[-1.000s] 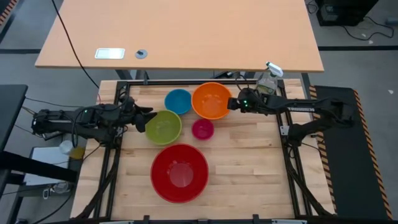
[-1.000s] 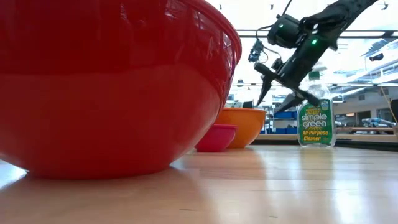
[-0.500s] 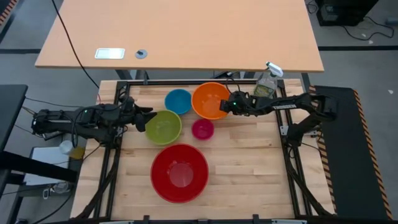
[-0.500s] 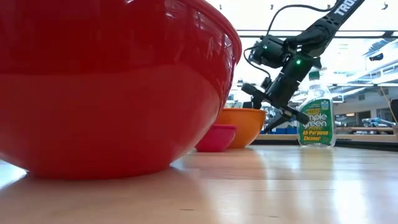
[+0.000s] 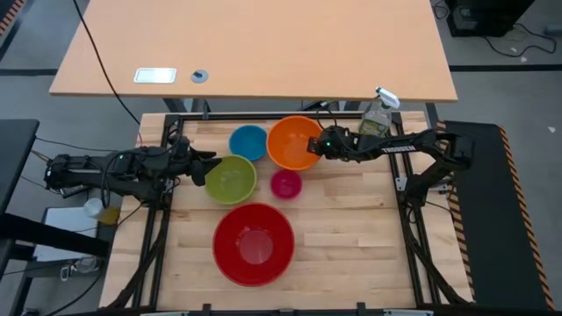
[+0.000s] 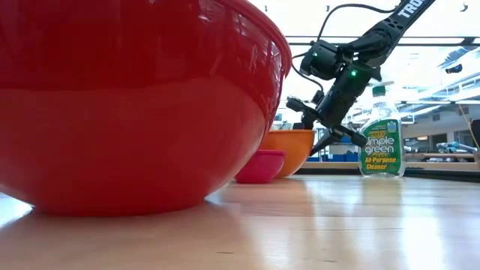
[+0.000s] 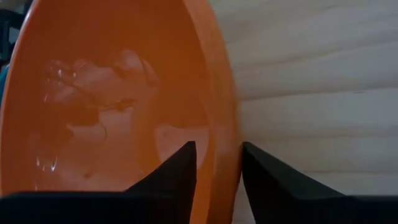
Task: Nest bowls inside each other
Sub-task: Stack the orange bowl on the red bowl
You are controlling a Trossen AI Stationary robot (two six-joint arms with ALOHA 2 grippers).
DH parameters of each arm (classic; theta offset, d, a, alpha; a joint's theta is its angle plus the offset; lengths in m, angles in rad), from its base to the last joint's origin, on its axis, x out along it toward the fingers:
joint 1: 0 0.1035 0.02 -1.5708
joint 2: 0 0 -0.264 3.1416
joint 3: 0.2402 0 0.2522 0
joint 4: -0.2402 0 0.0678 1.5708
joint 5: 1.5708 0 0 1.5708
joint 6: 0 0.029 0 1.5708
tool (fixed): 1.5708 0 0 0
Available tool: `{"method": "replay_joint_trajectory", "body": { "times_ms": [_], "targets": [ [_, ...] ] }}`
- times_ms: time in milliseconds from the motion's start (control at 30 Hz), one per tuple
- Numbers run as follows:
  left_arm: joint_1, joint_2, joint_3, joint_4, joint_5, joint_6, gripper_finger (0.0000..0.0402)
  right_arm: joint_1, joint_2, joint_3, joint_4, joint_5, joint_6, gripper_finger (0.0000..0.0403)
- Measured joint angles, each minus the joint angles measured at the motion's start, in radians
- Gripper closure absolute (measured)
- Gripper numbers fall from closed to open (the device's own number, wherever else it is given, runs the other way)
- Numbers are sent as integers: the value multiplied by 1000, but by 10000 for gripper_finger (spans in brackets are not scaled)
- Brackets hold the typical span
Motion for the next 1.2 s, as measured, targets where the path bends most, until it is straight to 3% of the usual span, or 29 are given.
{"method": "replay_joint_trajectory", "body": {
  "times_ms": [600,1000,1200],
  "targets": [
    [0,0,0,0,0,0,178,-1,0,0,2,9,51,373],
    [0,0,0,0,0,-5,178,2,0,0,124,-32,6,370],
    [0,-1,0,-1,22,-18,178,9,-1,2,228,-153,-86,370]
  ]
}}
